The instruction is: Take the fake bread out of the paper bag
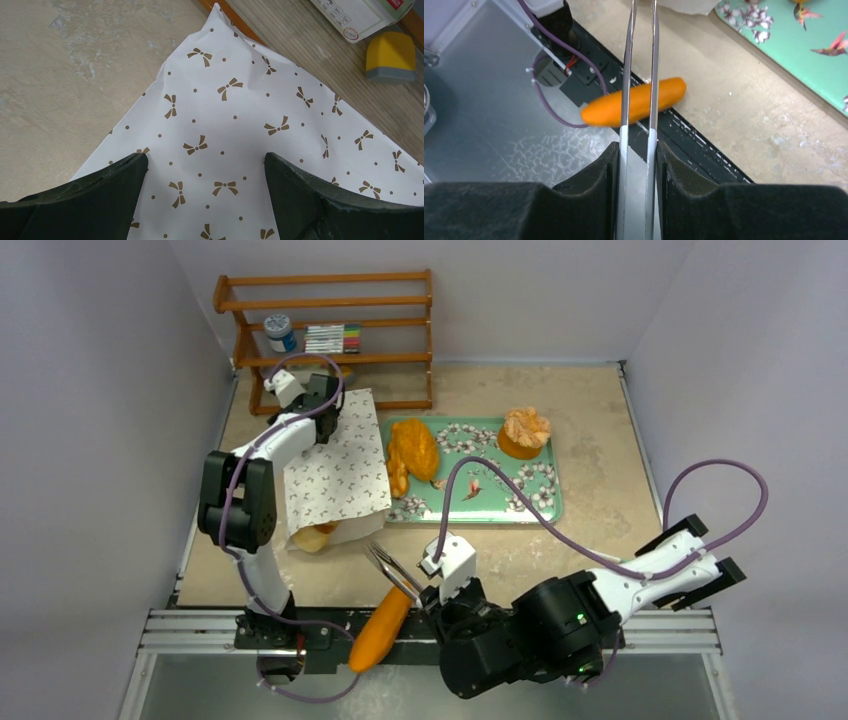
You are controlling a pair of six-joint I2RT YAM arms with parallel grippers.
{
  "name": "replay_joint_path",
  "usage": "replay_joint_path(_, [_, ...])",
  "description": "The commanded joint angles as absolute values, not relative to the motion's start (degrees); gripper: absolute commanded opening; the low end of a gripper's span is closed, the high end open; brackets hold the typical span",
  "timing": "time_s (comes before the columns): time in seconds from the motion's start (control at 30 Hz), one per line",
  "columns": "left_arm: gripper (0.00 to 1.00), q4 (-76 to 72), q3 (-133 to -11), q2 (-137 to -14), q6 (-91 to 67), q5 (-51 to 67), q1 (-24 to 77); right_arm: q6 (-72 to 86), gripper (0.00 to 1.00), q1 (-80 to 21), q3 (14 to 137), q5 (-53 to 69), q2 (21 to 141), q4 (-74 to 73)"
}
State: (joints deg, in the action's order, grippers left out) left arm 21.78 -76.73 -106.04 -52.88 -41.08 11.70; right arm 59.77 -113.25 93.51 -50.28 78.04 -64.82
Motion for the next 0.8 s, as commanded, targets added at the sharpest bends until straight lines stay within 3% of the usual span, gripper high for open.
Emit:
replay_joint_path(0.0, [0.89, 21.20, -78.08, -106.07, -51.81, -42.63, 11.95, 58.42, 0.00, -113.53, 98.00, -56.59, 77.95, -66.42])
replay_joint_path(0.23, [0.89, 20.46, -76.60, -104.84, -50.89, -42.96, 11.95, 56.35, 0.00, -107.45, 88.14, -48.62, 75.89, -60.09])
replay_joint_path(0.33, [0.89, 20.39, -76.37, -104.24, -50.36, -43.02, 11.95, 57.64, 0.21, -105.58, 85.07, -44.24, 76.90, -59.02])
replay_joint_path(0.37, [0.89, 20.39, -76.31, -104.10, -50.15, -43.06, 11.88, 60.23, 0.32, -105.59, 84.55, -42.88, 77.18, -61.25])
replay_joint_path(0.43, [0.89, 20.40, -76.27, -103.49, -49.94, -43.23, 11.87, 64.00, 0.40, -105.56, 82.81, -40.08, 76.89, -62.54])
replay_joint_path(0.77, [0.89, 19.40, -75.17, -102.27, -49.66, -42.45, 11.82, 68.60, 0.40, -105.59, 75.62, -31.25, 71.72, -58.28])
